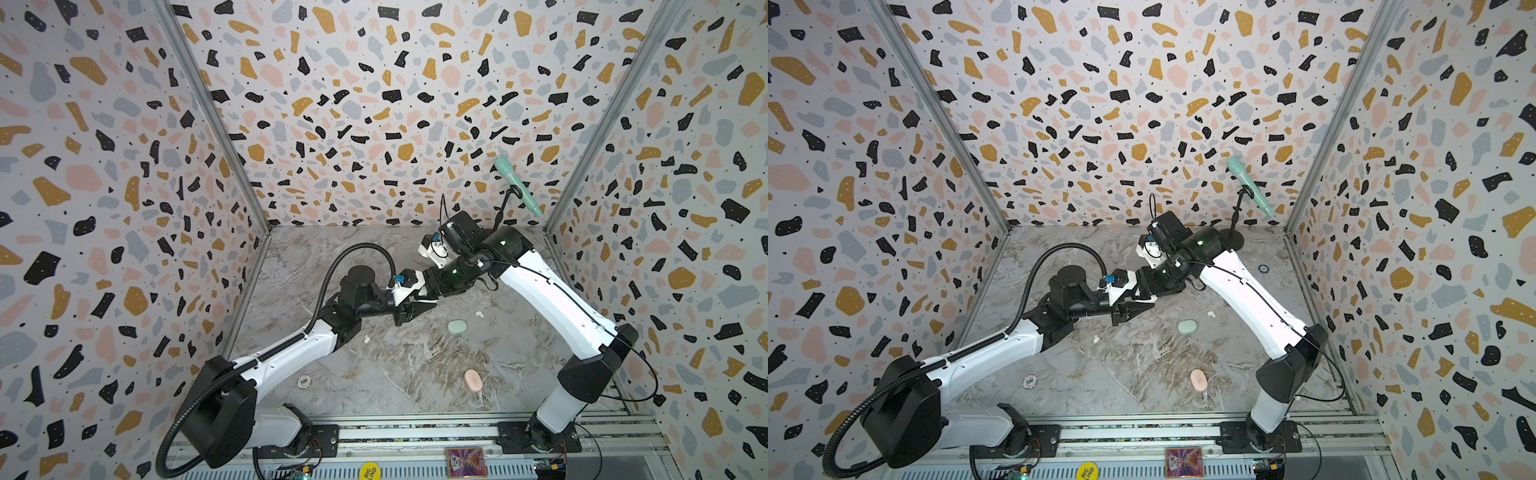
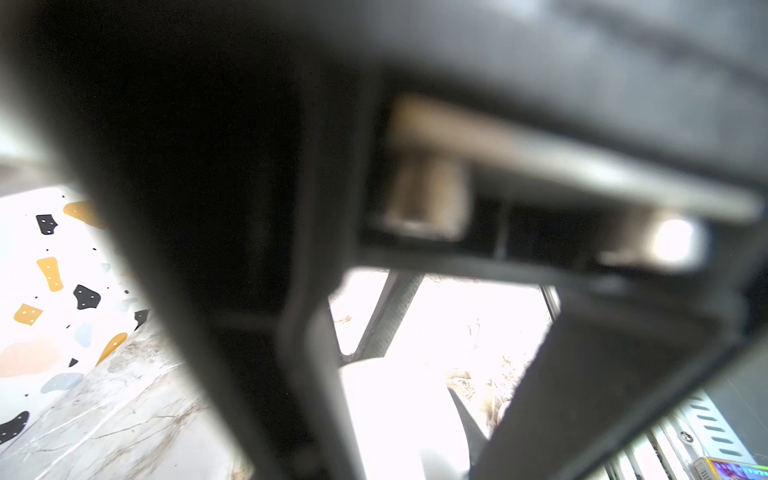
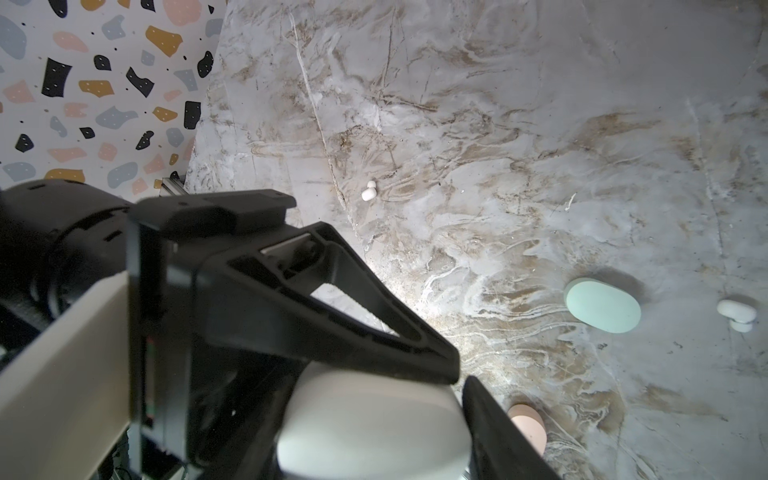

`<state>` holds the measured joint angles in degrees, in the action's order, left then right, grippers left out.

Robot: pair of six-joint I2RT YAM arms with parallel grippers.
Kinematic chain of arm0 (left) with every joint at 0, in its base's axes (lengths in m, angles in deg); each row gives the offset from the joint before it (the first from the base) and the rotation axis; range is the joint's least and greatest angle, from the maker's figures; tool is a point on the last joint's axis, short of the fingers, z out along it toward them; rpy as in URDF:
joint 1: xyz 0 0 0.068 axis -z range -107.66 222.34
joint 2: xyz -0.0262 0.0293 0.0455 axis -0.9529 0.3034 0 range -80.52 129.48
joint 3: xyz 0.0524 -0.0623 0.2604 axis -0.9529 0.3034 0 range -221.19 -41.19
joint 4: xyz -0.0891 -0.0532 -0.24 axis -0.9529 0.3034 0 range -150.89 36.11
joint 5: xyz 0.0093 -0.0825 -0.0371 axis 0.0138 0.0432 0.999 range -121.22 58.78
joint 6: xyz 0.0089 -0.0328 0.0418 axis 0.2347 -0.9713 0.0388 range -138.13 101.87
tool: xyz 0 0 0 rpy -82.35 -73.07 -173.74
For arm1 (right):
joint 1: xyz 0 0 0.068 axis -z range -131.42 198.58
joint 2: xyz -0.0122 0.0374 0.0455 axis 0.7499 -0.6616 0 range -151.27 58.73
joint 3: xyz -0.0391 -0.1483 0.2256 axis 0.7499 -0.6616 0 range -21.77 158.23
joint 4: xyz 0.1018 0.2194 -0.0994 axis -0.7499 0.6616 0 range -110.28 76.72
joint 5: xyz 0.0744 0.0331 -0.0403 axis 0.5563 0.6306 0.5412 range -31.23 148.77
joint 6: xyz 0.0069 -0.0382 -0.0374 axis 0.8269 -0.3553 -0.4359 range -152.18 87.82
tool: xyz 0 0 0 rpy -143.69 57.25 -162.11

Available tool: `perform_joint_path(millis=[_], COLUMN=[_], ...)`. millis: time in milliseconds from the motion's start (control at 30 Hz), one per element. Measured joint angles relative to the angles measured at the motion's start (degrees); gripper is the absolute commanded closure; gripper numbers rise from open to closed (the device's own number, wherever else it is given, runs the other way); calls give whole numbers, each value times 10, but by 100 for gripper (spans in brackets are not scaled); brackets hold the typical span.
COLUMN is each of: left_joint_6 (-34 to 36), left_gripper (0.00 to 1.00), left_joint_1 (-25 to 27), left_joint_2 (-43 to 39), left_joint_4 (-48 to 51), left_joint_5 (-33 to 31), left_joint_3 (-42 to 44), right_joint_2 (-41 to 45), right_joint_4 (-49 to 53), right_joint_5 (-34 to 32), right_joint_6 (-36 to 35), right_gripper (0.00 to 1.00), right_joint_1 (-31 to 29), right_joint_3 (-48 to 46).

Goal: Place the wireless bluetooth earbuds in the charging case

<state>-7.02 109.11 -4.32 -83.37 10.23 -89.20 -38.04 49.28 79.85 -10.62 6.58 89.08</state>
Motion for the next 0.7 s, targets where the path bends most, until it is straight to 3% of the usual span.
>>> perform_joint_path(millis=[700], left_joint_6=[34], left_gripper=[50], left_joint_1=[5], left_joint_2=[0], left_joint_4=[24], left_joint_5=[-6], left_joint_3=[-7], right_joint_2=[-7], right_joint_4=[10], right_joint_5=[1], right_joint_6=[0], right_gripper=[46], right_joint_1=[2], right_joint_3=[0])
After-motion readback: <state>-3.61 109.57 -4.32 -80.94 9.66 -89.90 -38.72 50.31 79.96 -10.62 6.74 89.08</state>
